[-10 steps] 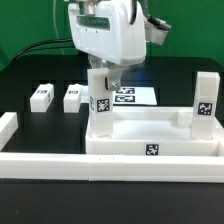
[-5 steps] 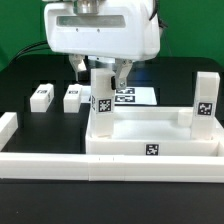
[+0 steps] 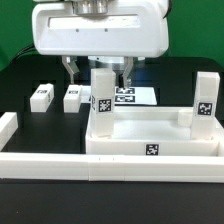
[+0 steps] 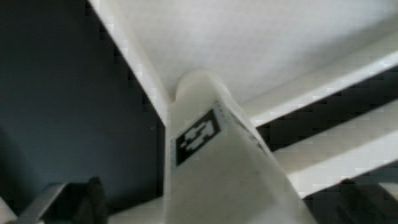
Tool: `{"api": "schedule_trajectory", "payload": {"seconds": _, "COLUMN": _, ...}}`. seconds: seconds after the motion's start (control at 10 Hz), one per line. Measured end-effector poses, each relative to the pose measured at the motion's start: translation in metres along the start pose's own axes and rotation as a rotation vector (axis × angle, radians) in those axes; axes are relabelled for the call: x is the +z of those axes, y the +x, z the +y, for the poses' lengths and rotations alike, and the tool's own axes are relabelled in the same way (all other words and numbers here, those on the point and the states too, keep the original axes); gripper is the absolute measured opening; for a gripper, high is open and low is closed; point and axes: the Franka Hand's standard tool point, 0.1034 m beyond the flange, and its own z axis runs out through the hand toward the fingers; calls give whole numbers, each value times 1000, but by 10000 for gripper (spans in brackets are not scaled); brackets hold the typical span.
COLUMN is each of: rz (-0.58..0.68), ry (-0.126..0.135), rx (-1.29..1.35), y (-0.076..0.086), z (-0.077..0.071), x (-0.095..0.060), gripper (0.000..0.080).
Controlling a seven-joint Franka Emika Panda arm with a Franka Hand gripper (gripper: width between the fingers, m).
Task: Assemble desk
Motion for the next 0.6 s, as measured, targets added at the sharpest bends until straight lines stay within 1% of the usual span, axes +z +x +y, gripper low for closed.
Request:
{"api": "schedule_trajectory", "payload": {"seconds": 0.1, "rz": 1, "ry": -6, "rx": -108, "y": 1, "z": -2, "x": -1, "gripper": 648}}
{"api": "schedule_trajectory", "payload": {"seconds": 0.2, "rz": 1, "ry": -5, "rx": -181, "y": 1, "z": -4, "x": -1, "gripper": 648}}
{"api": "schedule_trajectory", "payload": {"seconds": 0.3, "rz": 0, "ry": -10, "rx": -284, "y": 1, "z": -4, "x": 0, "gripper": 648}}
{"api": "schedule_trajectory", "payload": {"seconds": 0.5, "rz": -1, "ry": -35, "rx": -524, "y": 3, "z": -4, "x": -1, "gripper": 648}}
{"api": "schedule_trajectory", "payload": {"seconds": 0.6, "rz": -5, "ry": -34, "rx": -548, "y": 3, "z": -3, "x": -1, "gripper": 648}}
